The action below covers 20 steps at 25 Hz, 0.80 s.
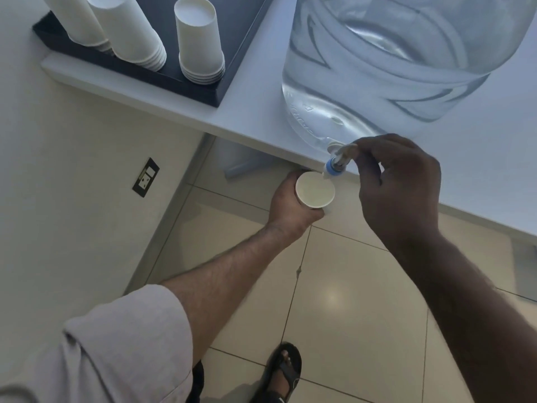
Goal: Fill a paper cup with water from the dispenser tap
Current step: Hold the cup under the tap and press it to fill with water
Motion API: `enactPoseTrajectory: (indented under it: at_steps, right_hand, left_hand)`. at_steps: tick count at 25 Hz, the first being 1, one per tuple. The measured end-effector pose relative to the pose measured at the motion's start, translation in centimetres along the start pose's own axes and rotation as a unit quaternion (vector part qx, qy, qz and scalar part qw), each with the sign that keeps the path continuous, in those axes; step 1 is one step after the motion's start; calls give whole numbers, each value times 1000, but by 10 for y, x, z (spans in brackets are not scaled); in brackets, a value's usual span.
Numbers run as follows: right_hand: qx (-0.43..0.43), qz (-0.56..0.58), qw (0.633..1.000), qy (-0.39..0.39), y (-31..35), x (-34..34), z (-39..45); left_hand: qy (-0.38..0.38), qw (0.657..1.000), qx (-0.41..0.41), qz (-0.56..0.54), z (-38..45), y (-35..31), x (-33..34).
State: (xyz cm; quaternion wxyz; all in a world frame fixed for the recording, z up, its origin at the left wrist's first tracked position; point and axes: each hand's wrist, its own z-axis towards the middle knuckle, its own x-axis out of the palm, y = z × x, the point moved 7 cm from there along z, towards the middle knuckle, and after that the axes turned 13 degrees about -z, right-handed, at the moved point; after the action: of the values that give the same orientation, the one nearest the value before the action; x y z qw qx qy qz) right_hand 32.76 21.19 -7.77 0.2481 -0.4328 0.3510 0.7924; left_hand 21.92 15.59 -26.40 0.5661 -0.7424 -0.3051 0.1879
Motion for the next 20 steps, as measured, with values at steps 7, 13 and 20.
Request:
enactPoseTrajectory:
  at_steps: [7, 13, 20]
  right_hand:
    - [32, 17, 999, -8, 0, 1, -5]
    - [46, 30, 998, -27, 0, 1, -9]
    - [48, 36, 997, -41, -2, 4, -12]
  left_hand:
    - [8, 1000, 9, 14, 2, 4, 0]
    - [14, 1000, -2, 8, -1, 6, -1]
    - [19, 1000, -7, 11, -5, 9, -1]
